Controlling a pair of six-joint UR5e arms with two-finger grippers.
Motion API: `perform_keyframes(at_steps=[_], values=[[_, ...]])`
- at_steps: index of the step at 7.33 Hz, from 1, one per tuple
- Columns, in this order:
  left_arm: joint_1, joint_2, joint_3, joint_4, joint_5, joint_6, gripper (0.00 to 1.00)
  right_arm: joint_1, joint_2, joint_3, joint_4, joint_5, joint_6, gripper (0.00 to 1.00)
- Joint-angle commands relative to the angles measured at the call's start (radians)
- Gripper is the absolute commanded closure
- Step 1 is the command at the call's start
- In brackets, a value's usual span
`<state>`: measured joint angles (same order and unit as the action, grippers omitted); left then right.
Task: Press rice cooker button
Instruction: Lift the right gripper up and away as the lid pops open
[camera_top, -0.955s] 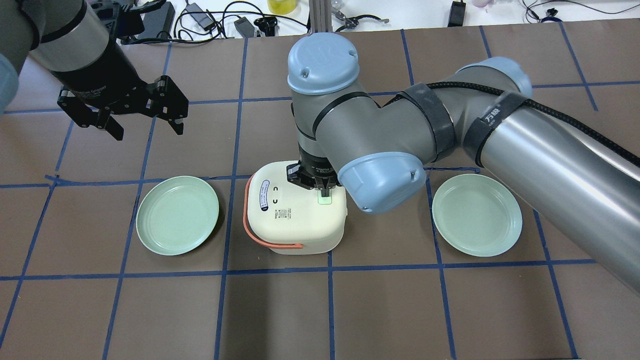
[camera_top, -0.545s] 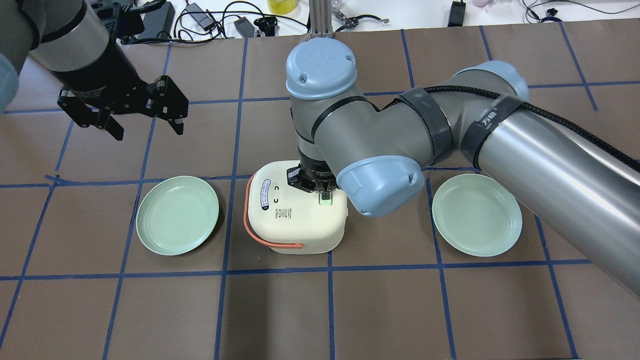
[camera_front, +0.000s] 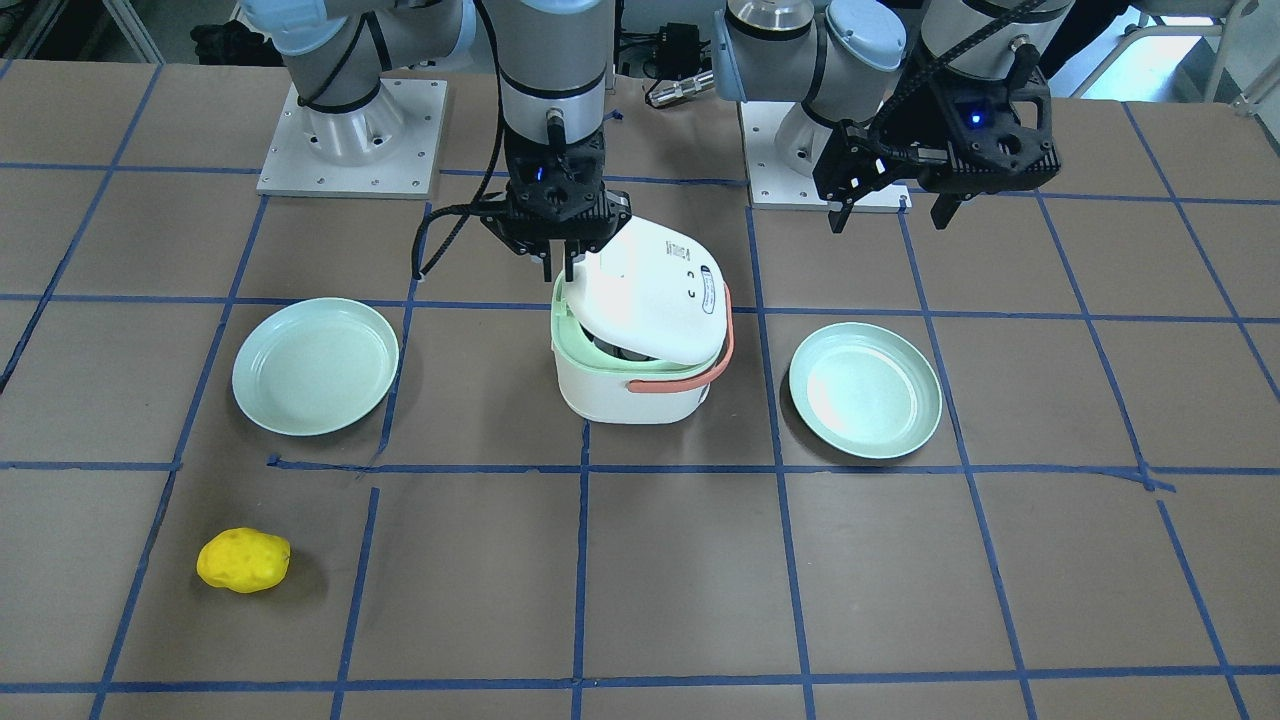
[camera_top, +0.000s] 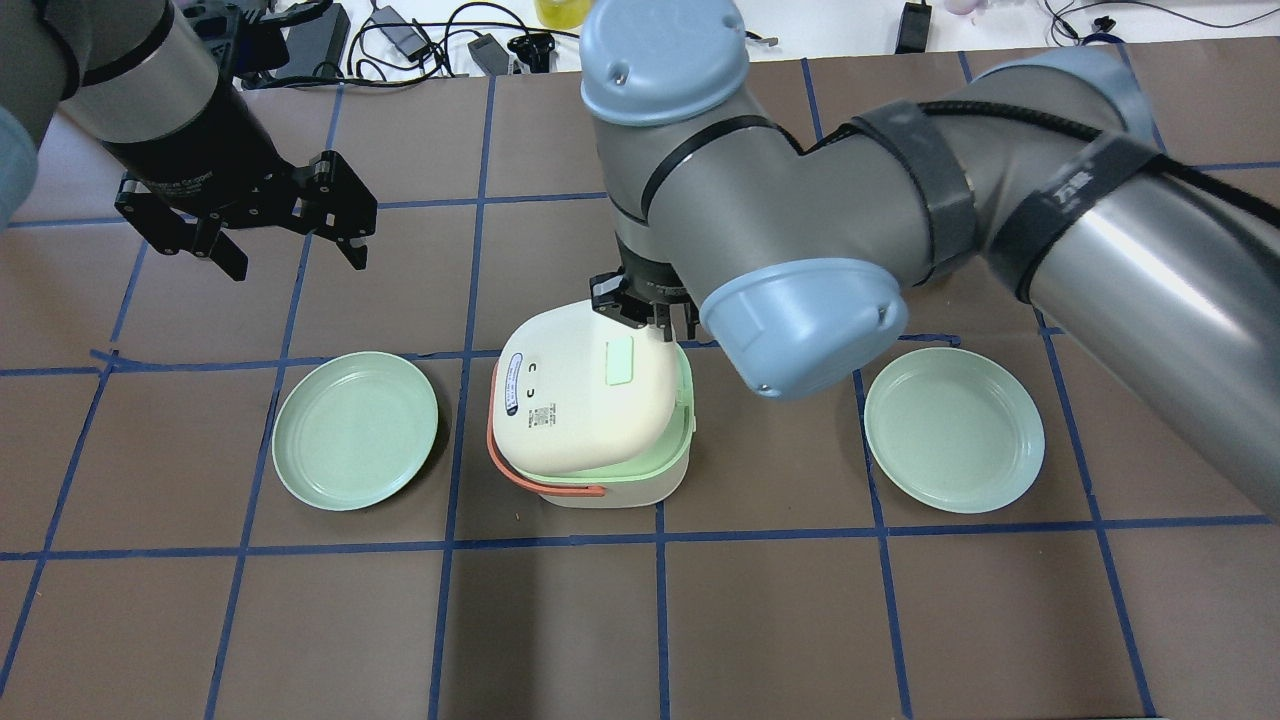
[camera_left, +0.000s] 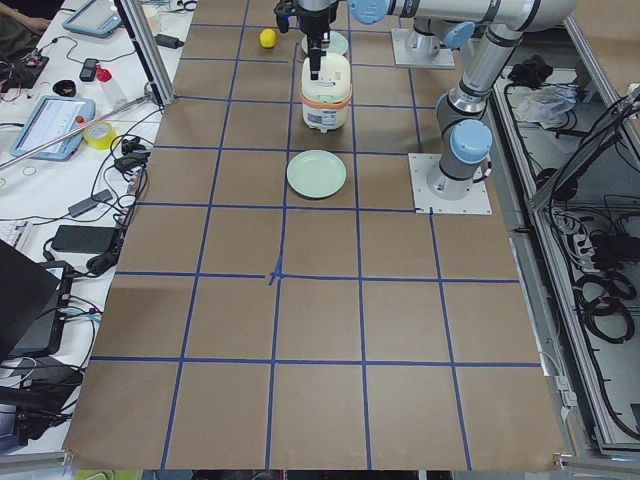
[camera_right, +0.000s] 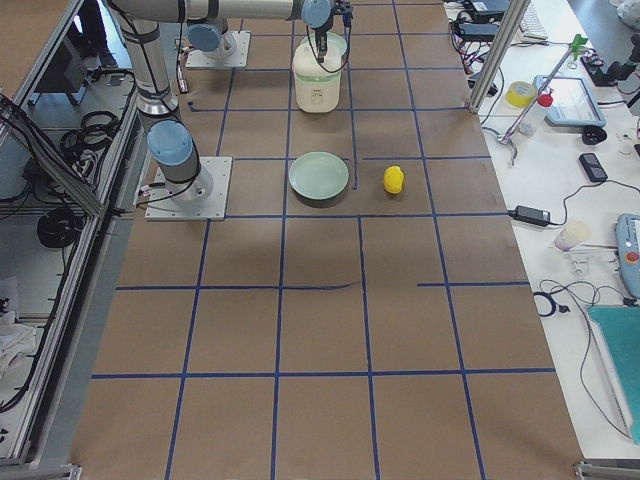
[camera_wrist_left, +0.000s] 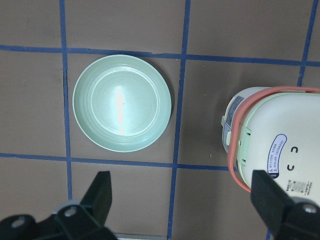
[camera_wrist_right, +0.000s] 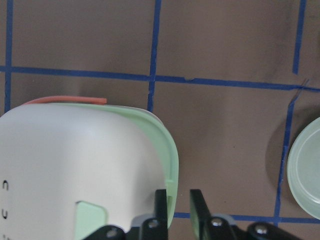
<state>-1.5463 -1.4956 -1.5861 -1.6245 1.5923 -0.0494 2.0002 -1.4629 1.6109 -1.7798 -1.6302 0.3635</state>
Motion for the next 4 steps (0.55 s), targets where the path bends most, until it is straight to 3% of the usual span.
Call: perform_keyframes(at_steps=[1,2,4], values=[[0.000,0.000,0.000,0.000,0.000,-0.001,0.00,-0.091,-0.024,-0.049,0.051,-0.002,-0.056,0.00],[0.000,0.000,0.000,0.000,0.000,-0.001,0.00,-0.131,-0.025,-0.075,0.056,-0.002,-0.133,0.00],[0.000,0.000,0.000,0.000,0.000,-0.001,0.00,-0.248,-0.025,-0.176,0.214,0.054,-0.310,0.00]])
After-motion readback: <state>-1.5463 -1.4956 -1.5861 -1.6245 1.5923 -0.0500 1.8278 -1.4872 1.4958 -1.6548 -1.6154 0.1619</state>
